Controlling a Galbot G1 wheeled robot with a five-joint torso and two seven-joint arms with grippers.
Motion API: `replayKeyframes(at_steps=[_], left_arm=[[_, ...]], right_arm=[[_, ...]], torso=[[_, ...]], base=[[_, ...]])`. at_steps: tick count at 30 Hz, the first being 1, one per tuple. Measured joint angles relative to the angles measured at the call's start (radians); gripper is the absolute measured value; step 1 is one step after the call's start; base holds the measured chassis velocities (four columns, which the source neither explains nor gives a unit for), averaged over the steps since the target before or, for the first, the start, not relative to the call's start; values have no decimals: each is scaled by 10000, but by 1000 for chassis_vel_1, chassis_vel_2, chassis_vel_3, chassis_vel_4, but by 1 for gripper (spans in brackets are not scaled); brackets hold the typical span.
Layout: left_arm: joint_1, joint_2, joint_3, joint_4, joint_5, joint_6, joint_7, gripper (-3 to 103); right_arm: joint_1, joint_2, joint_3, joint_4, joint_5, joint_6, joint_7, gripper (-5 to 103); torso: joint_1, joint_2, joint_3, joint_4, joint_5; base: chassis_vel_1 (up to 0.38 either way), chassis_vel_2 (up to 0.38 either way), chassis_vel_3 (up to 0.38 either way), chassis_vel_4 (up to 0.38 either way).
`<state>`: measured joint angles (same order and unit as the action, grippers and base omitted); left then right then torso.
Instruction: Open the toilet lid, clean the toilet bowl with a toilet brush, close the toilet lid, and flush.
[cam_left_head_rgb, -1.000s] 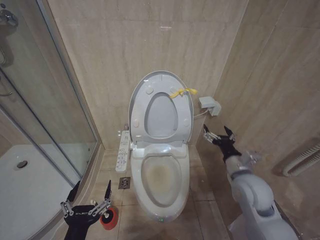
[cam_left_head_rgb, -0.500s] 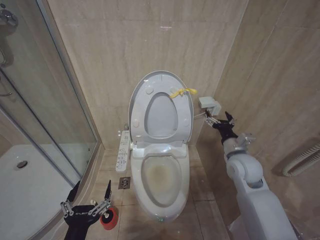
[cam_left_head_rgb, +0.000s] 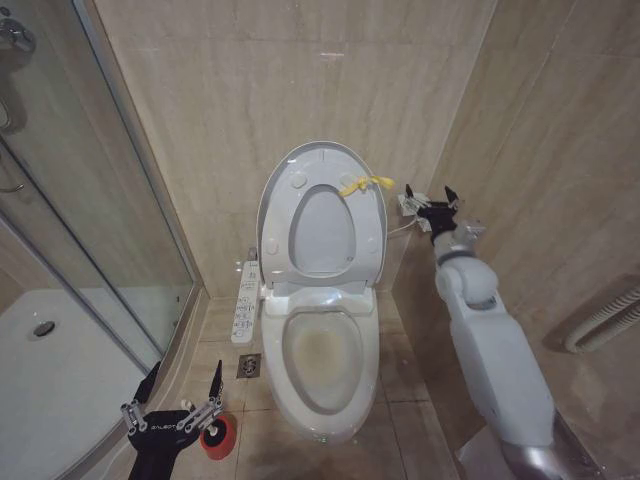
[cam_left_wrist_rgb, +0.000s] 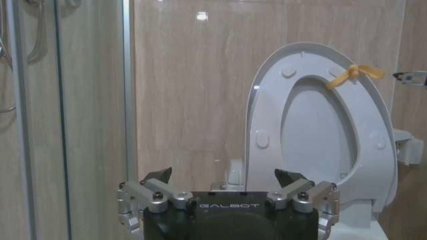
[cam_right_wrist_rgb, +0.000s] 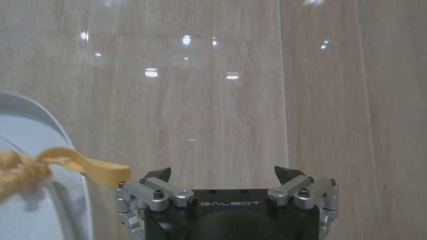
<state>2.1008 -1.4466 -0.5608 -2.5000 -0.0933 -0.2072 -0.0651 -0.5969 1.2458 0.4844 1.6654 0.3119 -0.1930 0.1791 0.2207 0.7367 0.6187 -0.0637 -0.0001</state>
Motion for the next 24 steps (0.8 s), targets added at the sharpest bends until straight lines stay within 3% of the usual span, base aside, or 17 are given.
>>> replayKeyframes(at_steps=[5,11,24], left_arm=[[0,0,0,0,0,0,-1,100],[0,0,0,0,0,0,0,100],[0,0,0,0,0,0,-1,100]], right_arm=[[513,170,-379,-803,-684,378,244,100],[881,411,-391,-1397,-1469,265,169,100],[1124,659,-372,-1744,-1568,399,136,100]], torso=[[0,0,0,-1,0],[-1,1,0,-2,0],[-3,2,-1,-3,1]], base=[[0,0,0,0],[0,0,0,0],[0,0,0,0]])
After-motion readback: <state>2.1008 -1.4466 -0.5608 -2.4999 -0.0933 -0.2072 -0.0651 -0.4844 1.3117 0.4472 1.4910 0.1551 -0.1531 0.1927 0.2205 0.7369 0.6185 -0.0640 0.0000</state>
